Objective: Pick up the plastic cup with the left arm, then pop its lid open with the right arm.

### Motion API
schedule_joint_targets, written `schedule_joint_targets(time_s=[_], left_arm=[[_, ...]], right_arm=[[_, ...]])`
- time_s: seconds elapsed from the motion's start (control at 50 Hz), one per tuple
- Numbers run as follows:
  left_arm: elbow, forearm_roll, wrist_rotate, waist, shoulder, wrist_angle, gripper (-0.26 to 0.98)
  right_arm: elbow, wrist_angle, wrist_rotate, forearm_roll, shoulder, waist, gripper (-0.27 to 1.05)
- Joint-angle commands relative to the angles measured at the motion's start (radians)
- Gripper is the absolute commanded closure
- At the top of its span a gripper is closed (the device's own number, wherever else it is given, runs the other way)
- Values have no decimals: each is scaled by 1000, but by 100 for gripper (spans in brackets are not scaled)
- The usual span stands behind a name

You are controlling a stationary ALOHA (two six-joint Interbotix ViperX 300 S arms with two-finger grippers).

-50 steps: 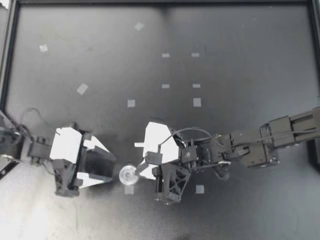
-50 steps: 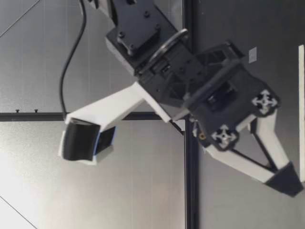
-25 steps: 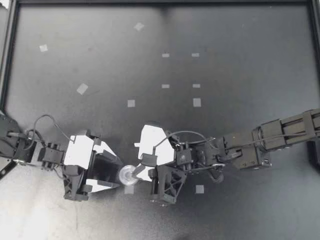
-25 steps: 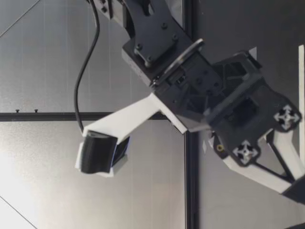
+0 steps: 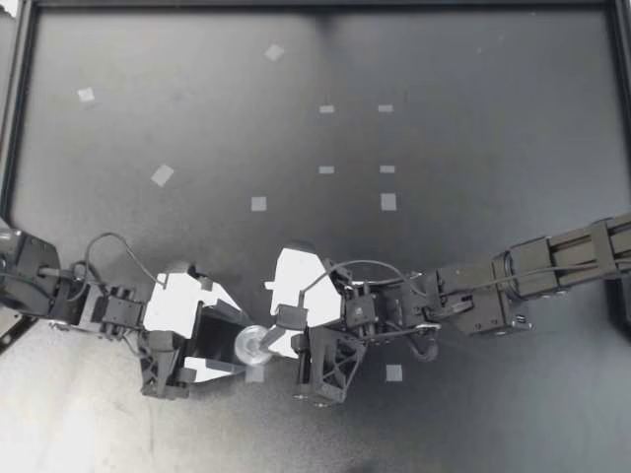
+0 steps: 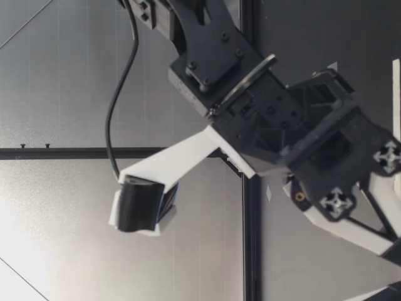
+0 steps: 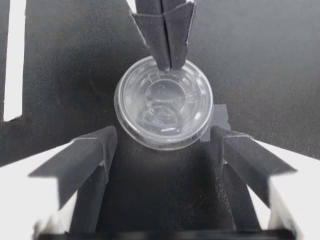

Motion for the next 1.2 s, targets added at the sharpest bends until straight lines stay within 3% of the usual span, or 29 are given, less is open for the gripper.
schedule_joint_targets(time_s=[0.0,0.92,1.18], left_arm=[[-12,0,-2,-3,-11,-14,6],[-63,0,-32,-3,-6,49,6],[-89,-2,-34,-3,-6,120,16]], right_arm=[[-20,-3,2,-2,-14,6,86],[14,32,2,-2,-14,8,86],[14,32,2,-2,-12,8,86]])
